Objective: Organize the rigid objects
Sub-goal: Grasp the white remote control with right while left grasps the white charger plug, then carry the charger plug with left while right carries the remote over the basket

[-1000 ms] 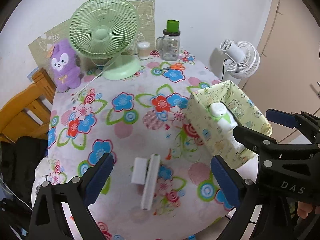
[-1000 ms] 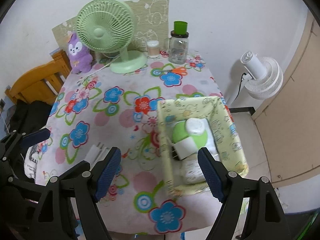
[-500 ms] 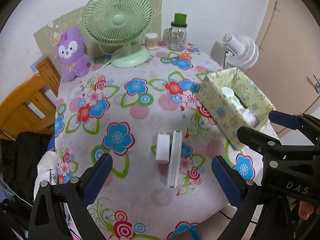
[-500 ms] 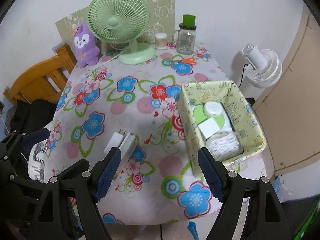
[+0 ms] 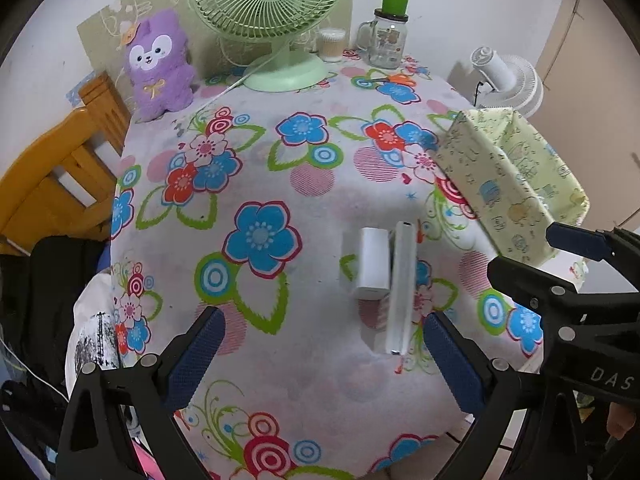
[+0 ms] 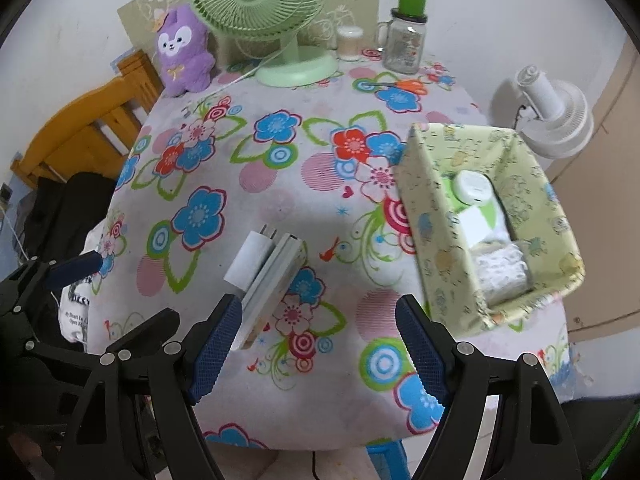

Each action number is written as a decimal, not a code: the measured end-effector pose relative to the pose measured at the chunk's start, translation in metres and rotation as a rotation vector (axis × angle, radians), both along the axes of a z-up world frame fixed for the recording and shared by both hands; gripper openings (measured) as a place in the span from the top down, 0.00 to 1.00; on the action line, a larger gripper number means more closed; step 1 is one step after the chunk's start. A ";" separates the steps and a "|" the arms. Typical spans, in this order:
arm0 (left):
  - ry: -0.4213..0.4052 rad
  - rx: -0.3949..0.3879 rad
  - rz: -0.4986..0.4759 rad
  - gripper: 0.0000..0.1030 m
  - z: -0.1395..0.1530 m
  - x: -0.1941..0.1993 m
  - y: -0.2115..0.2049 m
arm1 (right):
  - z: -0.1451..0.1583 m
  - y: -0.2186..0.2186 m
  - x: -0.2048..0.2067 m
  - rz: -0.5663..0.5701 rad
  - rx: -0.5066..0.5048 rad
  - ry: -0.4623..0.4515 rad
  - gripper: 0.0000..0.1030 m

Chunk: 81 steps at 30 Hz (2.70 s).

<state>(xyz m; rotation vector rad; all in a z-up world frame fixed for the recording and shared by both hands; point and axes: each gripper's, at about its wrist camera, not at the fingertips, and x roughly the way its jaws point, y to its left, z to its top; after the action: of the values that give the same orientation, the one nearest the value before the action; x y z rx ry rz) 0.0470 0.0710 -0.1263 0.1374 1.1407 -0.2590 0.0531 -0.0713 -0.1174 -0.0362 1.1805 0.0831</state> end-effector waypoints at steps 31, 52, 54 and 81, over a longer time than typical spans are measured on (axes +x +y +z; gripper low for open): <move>0.168 0.010 -0.068 0.03 -0.088 0.021 -0.004 | -0.107 0.040 0.037 0.037 0.033 0.233 0.35; 0.187 0.022 -0.120 0.03 -0.093 0.039 -0.030 | -0.112 0.015 0.045 -0.005 0.005 0.249 0.77; 0.182 0.020 -0.127 0.03 -0.091 0.044 -0.038 | -0.108 0.008 0.047 -0.014 -0.004 0.236 0.77; 0.242 0.003 0.004 0.74 -0.097 0.080 -0.052 | -0.112 -0.016 0.079 0.004 0.005 0.253 0.77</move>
<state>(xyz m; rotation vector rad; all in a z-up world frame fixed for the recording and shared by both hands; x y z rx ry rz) 0.1270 0.0185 -0.2237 0.1082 1.3815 -0.2761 0.1317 -0.0869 -0.2296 -0.0240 1.4333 0.0961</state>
